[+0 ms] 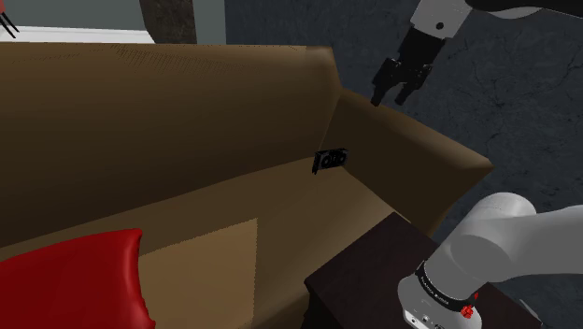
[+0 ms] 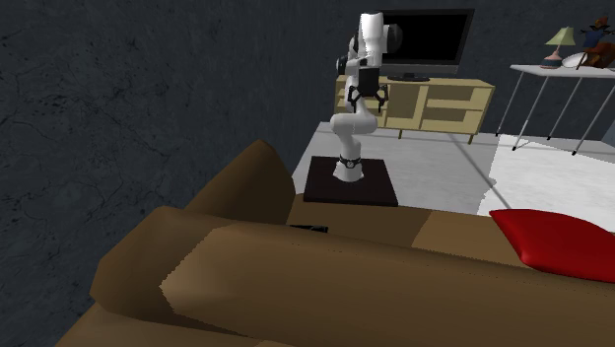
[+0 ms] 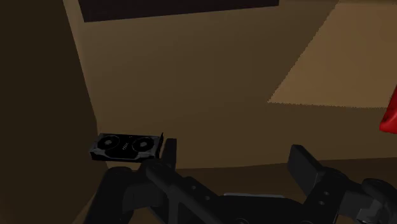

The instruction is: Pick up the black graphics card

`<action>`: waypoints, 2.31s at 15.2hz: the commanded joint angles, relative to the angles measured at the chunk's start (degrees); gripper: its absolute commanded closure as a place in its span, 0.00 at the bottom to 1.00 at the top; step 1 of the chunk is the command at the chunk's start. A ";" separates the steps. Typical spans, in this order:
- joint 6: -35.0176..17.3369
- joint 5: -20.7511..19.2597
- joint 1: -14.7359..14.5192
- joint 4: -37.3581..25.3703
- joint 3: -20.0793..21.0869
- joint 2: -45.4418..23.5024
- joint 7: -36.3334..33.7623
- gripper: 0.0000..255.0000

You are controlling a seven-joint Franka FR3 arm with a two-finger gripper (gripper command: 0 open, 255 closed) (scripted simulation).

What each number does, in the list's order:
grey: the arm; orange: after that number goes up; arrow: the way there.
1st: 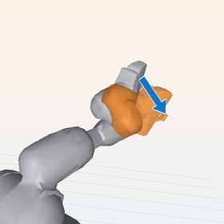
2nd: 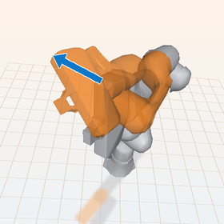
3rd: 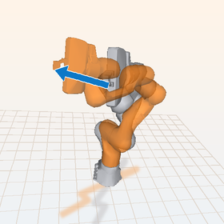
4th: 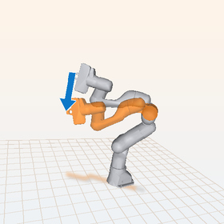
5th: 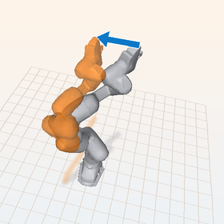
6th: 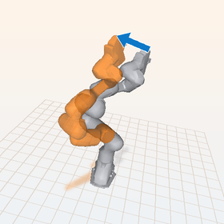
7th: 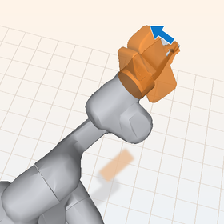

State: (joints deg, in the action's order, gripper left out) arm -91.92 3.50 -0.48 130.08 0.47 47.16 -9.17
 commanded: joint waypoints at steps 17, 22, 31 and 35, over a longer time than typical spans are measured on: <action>-15.27 2.26 8.53 -9.69 1.94 -32.98 -23.55 0.00; -17.95 2.89 10.40 -14.56 0.86 -43.01 -30.01 0.00; -20.87 5.56 13.51 -24.11 -2.35 -59.97 -39.98 0.00; -21.61 7.45 15.09 -28.38 -3.90 -67.03 -43.84 0.00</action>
State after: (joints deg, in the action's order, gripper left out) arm -113.26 10.45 14.30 102.25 -3.07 -18.51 -51.83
